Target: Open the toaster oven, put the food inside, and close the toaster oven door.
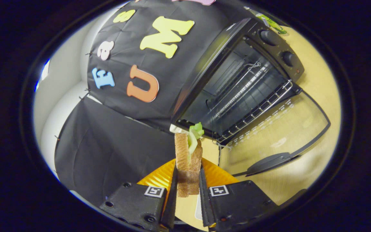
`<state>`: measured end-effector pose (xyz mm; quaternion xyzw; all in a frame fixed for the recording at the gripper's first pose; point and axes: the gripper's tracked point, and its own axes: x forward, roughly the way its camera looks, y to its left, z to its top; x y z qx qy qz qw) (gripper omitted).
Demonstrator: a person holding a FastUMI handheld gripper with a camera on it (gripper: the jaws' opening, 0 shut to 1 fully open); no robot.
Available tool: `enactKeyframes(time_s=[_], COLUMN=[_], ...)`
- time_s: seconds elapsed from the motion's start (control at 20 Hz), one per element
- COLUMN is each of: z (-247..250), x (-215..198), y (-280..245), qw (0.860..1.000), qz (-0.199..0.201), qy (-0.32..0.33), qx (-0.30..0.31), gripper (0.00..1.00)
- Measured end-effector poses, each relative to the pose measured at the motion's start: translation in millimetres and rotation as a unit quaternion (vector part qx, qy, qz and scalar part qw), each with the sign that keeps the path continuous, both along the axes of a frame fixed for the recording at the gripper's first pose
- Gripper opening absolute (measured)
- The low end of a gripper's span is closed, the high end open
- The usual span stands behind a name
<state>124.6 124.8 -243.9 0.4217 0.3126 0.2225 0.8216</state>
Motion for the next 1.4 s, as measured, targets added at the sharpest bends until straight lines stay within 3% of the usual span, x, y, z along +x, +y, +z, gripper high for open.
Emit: enactKeyframes(time_s=[0.15, 0.35, 0.5, 0.85, 1.1, 1.4], z=[0.7, -9.9, -19.0, -25.4, -30.2, -36.9], x=[27.4, 63.2, 80.1, 121.6, 156.8, 183.1], y=[-25.4, -76.4, -103.6, -84.7, -83.4, -80.8], qw=[0.994, 0.970, 0.953, 0.953, 0.942, 0.936], qz=[-0.098, -0.230, -0.292, -0.299, -0.330, -0.350], qy=[-0.002, -0.010, -0.017, -0.030, -0.008, -0.012], qx=[0.052, 0.075, 0.075, 0.031, 0.057, 0.048], gripper=[0.37, 0.37, 0.37, 0.37, 0.37, 0.38])
